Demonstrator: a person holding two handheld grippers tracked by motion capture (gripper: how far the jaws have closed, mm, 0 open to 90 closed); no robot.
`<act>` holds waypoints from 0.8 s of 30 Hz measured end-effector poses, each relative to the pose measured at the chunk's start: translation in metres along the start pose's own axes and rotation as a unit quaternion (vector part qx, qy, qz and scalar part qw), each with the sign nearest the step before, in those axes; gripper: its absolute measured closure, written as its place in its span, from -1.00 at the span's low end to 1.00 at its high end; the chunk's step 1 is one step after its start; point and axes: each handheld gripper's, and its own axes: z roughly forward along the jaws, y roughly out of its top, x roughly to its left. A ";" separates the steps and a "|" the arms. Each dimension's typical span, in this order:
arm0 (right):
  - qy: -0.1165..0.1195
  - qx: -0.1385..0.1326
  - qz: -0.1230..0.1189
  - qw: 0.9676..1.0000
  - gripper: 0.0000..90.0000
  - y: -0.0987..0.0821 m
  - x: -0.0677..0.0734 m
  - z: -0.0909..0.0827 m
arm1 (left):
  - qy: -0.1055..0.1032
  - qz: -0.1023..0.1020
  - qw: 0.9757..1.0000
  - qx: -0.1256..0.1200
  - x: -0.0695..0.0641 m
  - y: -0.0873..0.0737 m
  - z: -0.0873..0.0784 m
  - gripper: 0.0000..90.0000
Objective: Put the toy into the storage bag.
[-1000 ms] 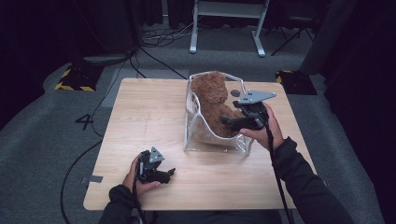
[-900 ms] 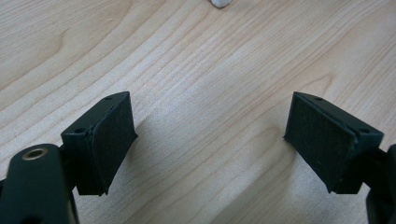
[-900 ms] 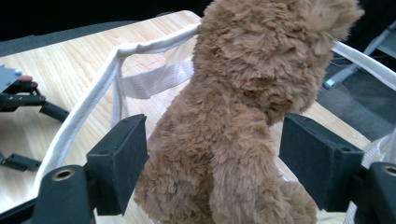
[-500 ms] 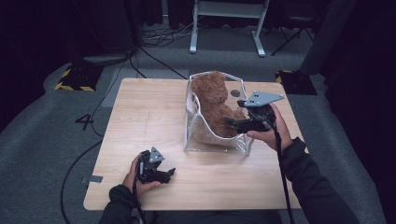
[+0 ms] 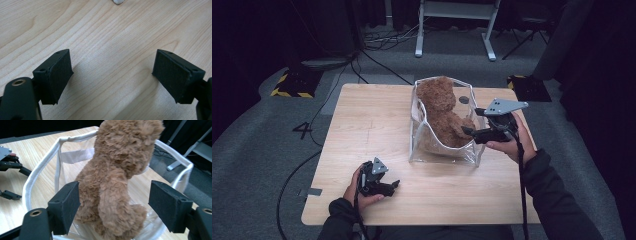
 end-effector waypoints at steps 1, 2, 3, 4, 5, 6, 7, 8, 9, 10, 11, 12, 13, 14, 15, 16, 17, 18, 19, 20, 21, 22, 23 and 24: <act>-0.002 -0.004 0.000 1.000 -0.45 0.000 -0.002 -0.003 | 0.000 0.000 1.000 0.000 0.000 0.000 0.000 -0.65; 0.000 -0.008 0.004 1.000 -0.44 0.000 -0.004 -0.005 | 0.000 -0.001 1.000 0.000 0.000 0.000 0.000 -0.65; -0.001 -0.007 0.004 1.000 -0.44 0.000 -0.005 -0.007 | 0.000 0.000 1.000 0.000 0.000 0.000 0.000 -0.65; -0.002 -0.005 0.003 1.000 -0.44 -0.001 -0.005 -0.008 | 0.000 0.000 1.000 0.000 0.000 0.000 0.000 -0.65; -0.003 -0.004 0.002 1.000 -0.44 -0.001 -0.006 -0.008 | 0.000 0.000 1.000 0.000 0.000 0.000 0.000 -0.65; -0.003 -0.005 0.002 1.000 -0.44 -0.002 -0.006 -0.010 | 0.000 0.000 1.000 0.000 0.000 0.000 0.000 -0.65; -0.003 -0.006 0.004 1.000 -0.44 -0.002 -0.007 -0.011 | 0.000 0.000 1.000 0.000 0.000 0.000 0.000 -0.65; -0.005 -0.007 0.004 1.000 -0.44 -0.003 -0.007 -0.012 | 0.000 0.000 1.000 0.000 0.000 0.000 0.000 -0.65; -0.007 -0.008 0.004 1.000 -0.44 -0.004 -0.007 -0.013 | 0.000 0.000 1.000 0.000 0.000 0.000 0.000 -0.65; -0.008 -0.008 0.003 1.000 -0.44 -0.004 -0.008 -0.013 | 0.000 0.000 1.000 0.000 0.000 0.000 0.000 -0.65; -0.009 -0.008 0.003 1.000 -0.44 -0.005 -0.008 -0.014 | 0.000 0.000 1.000 0.000 0.000 0.000 0.000 -0.65; -0.010 -0.006 0.002 1.000 -0.44 -0.006 -0.008 -0.015 | 0.000 0.000 1.000 0.000 0.000 0.000 0.000 -0.65; -0.011 -0.005 0.001 1.000 -0.44 -0.007 -0.008 -0.016 | 0.000 0.000 1.000 0.000 0.000 0.000 0.000 -0.65; -0.012 -0.006 0.000 1.000 -0.44 -0.008 -0.008 -0.017 | 0.000 0.000 1.000 0.000 0.000 0.000 0.000 -0.65; -0.011 -0.006 0.001 1.000 -0.44 -0.008 -0.009 -0.018 | 0.000 0.000 1.000 0.000 0.000 0.000 0.000 -0.65; -0.012 -0.007 0.001 1.000 -0.44 -0.009 -0.009 -0.020 | 0.000 0.000 1.000 0.000 0.000 0.000 0.000 -0.65; -0.012 -0.008 0.002 1.000 -0.44 -0.010 -0.009 -0.021 | 0.000 0.000 1.000 0.000 0.000 0.000 0.000 -0.65; -0.011 -0.009 0.004 1.000 -0.44 -0.010 -0.009 -0.022 | 0.000 0.000 1.000 0.000 0.000 0.000 0.000 -0.65; -0.011 -0.009 0.004 1.000 -0.44 -0.010 -0.009 -0.022 | 0.000 0.000 1.000 0.000 0.000 0.000 0.000 -0.65; -0.013 -0.009 -0.003 1.000 -0.44 -0.011 -0.009 -0.024 | 0.000 0.000 1.000 0.000 0.000 0.000 0.000 -0.65; -0.014 -0.010 -0.004 1.000 -0.44 -0.012 -0.009 -0.025 | 0.000 0.000 1.000 0.000 0.000 0.000 0.000 -0.65; -0.013 -0.011 -0.006 1.000 -0.44 -0.012 -0.009 -0.026 | 0.000 0.000 1.000 0.000 0.000 0.000 0.000 -0.65; -0.013 -0.010 -0.008 1.000 -0.44 -0.013 -0.008 -0.027 | 0.000 0.000 1.000 0.000 0.000 0.000 0.000 -0.65; -0.014 -0.010 -0.010 1.000 -0.44 -0.013 -0.008 -0.028 | 0.000 0.000 1.000 0.000 0.000 0.000 0.000 -0.65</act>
